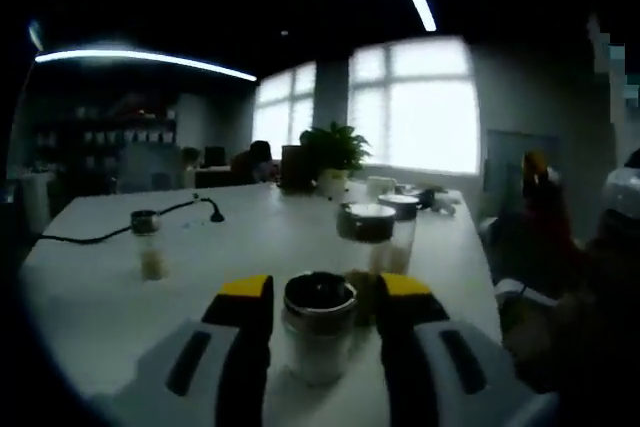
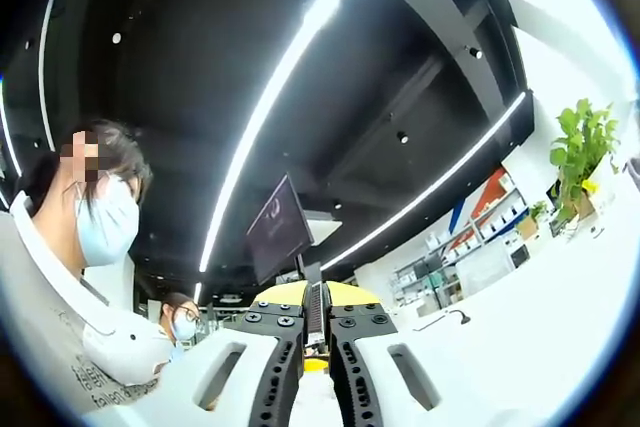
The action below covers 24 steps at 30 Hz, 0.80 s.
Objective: Rotate the seasoning bottle until the label or dispensing opening points toward the visible target arrow and the bottle remains upright within the marked orientation range
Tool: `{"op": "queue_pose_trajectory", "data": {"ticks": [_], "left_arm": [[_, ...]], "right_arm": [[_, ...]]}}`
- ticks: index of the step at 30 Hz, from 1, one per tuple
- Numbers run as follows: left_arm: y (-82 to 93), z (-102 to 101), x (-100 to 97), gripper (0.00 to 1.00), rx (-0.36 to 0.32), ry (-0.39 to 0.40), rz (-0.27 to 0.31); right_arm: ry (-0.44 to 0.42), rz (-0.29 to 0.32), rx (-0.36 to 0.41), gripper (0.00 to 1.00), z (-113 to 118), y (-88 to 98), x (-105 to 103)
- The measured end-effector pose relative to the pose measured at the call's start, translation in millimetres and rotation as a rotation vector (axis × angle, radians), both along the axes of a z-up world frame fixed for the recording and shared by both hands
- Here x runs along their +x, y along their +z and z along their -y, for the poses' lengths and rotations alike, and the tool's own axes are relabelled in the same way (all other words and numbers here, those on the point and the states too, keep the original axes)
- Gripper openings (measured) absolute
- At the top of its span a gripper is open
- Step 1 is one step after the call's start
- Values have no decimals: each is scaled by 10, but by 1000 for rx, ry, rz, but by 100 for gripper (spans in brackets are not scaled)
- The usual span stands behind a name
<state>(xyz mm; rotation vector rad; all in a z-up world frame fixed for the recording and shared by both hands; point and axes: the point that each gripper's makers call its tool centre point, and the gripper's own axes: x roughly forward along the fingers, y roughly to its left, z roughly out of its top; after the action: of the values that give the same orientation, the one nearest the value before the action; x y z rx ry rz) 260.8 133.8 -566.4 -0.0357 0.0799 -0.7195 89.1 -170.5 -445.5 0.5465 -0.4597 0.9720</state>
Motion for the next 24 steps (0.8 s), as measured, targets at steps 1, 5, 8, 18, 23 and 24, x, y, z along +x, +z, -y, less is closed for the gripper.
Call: {"op": "queue_pose_trajectory", "data": {"ticks": [1, 5, 8, 18, 23, 24], "left_arm": [[-33, 43, -18, 43, 14, -9, -1], [-86, 75, 13, 42, -19, -6, -9], [21, 7, 64, 41, -67, 46, 48], [42, 23, 52, 43, 38, 84, 123], [38, 44, 106, 42, 37, 108, 127], [39, 53, 104, 40, 37, 109, 129]], "right_arm": [[0, 0, 0, 3, 0, 0, 1], [-12, 14, -31, 3, 8, -73, -44], [-17, 13, -51, 3, -38, -94, -46], [-19, 1, -45, 3, -25, -105, -10], [-15, 2, -47, 3, -57, -105, -8], [-16, 2, -48, 3, -61, -103, -8]]}}
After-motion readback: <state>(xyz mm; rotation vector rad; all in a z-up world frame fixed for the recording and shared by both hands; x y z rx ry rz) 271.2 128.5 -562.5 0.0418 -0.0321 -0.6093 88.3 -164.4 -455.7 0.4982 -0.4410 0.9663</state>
